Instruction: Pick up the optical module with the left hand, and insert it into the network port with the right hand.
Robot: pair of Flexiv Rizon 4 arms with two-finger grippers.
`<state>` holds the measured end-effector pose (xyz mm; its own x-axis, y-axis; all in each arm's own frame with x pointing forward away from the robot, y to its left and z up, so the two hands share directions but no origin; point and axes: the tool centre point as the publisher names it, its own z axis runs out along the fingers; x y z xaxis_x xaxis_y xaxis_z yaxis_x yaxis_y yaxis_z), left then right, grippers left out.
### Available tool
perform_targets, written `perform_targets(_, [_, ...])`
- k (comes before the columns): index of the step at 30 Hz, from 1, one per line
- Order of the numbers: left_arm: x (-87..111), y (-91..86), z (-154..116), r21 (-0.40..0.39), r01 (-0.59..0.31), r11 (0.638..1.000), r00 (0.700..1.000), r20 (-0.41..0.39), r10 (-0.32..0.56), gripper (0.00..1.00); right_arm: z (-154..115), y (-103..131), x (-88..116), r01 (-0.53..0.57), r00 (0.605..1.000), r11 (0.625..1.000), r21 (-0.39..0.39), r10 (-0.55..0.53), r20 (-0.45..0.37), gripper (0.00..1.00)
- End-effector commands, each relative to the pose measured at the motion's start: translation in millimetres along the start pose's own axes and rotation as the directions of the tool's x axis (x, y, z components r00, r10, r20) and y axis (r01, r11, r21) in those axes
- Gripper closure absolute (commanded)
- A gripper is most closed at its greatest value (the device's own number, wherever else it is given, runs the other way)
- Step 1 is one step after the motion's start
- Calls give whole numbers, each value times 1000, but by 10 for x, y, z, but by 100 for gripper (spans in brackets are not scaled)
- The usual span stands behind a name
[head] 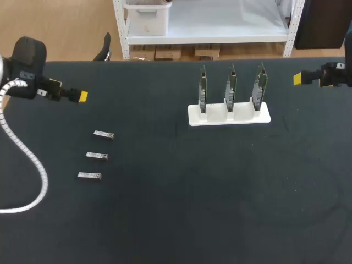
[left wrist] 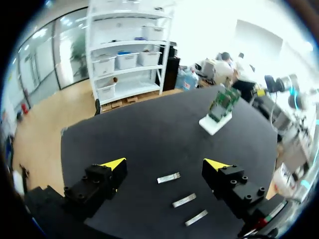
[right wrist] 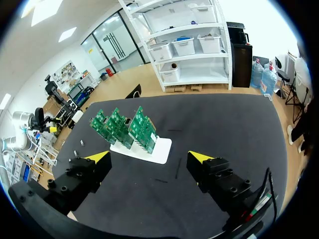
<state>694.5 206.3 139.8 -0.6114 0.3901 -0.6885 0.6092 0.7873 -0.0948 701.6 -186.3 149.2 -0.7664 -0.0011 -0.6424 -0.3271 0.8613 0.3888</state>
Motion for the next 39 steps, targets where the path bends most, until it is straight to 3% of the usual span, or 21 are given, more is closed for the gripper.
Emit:
perform_targets(1, [15,88,-41,146,-533,833,822,-144,551,0,-7,18,4,-1,1000,1000,9,1,0,0])
perform_targets(3, [20,98,-36,172,-571,803,792,-144,594,0,-7,18,4,-1,1000,1000,9,1,0,0])
perform_targets(5, [7,98,-42,213,-571,793,788,-128,602,0,-7,18,4,-1,1000,1000,9,1,0,0])
perform_targets(7, [-55,95,-69,268,-496,826,838,-102,536,0,-7,18,4,-1,1000,1000,9,1,0,0])
perform_targets(9, [-137,72,-126,356,-373,857,907,-54,417,0,-7,18,4,-1,1000,1000,9,1,0,0])
perform_targets(24, [-137,72,-126,356,-373,857,907,-54,417,0,-7,18,4,-1,1000,1000,9,1,0,0])
perform_targets(27, [-113,-3,-89,350,-501,792,811,-131,571,0,-7,18,4,-1,1000,1000,9,1,0,0])
perform_targets(32, [-150,-106,-40,301,-717,629,589,-221,777,0,-7,18,4,-1,1000,1000,9,1,0,0])
perform_targets(33, [-127,-128,-10,278,-749,602,543,-264,797,0,-7,18,4,-1,1000,1000,9,1,0,0])
perform_targets(36, [11,-162,123,289,-782,552,449,-353,821,0,-7,18,4,-1,1000,1000,9,1,0,0])
perform_targets(37, [54,-181,158,294,-802,519,408,-366,837,0,-7,18,4,-1,1000,1000,9,1,0,0])
perform_targets(39, [134,-209,219,309,-823,477,353,-380,855,0,-7,18,4,-1,1000,1000,9,1,0,0])
